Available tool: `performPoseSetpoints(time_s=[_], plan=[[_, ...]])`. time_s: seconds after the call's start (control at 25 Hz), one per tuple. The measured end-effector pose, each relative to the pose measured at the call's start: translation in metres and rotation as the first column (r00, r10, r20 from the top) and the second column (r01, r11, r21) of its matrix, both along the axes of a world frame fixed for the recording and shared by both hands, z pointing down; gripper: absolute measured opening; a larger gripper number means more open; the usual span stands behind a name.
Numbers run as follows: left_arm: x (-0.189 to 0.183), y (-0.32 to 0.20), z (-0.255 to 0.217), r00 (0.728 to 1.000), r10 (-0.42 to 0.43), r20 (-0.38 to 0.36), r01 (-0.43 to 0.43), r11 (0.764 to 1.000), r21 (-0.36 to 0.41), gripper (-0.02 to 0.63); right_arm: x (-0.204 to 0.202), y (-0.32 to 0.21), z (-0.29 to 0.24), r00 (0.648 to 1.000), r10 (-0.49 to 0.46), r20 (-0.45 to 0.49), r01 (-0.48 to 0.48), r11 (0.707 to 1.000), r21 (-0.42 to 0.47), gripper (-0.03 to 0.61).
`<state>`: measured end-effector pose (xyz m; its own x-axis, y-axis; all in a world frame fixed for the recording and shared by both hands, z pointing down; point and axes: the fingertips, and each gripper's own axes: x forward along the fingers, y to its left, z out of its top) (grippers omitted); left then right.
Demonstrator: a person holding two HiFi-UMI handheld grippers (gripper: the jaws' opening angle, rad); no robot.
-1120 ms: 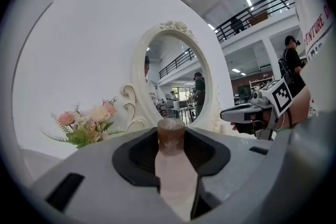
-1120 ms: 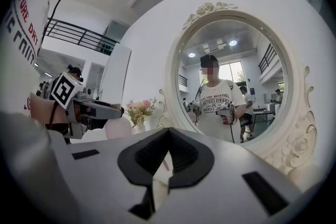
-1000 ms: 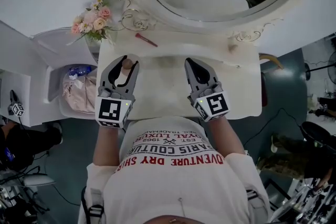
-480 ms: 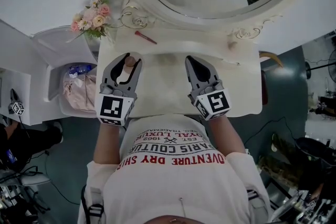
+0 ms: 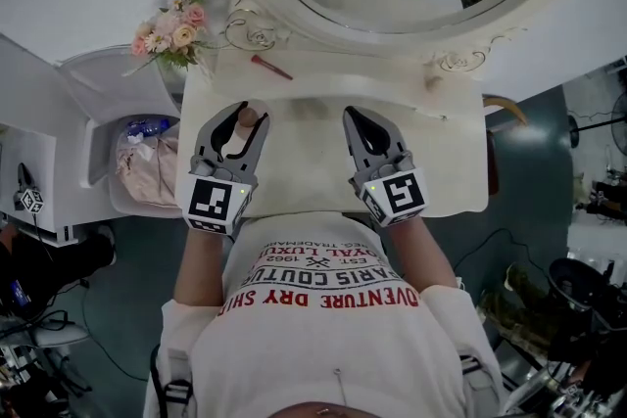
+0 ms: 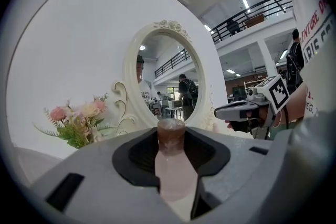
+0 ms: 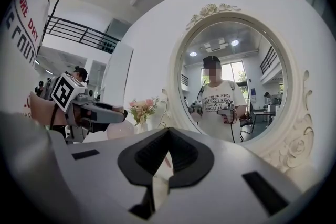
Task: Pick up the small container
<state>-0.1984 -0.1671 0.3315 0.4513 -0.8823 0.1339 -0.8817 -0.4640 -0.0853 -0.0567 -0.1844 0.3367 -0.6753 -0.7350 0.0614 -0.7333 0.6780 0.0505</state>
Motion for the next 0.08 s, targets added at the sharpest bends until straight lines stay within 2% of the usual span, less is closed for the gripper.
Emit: performPoseSetpoints(time_s=[0.08], plan=[[0.0003, -0.0014, 0.0025, 1.000, 0.002, -0.004, -0.002, 1.000, -0.004, 0.149, -0.0013, -0.0011, 0.0022, 1.000, -0.001, 0.001, 0.001, 1.000, -0.004, -0.002]])
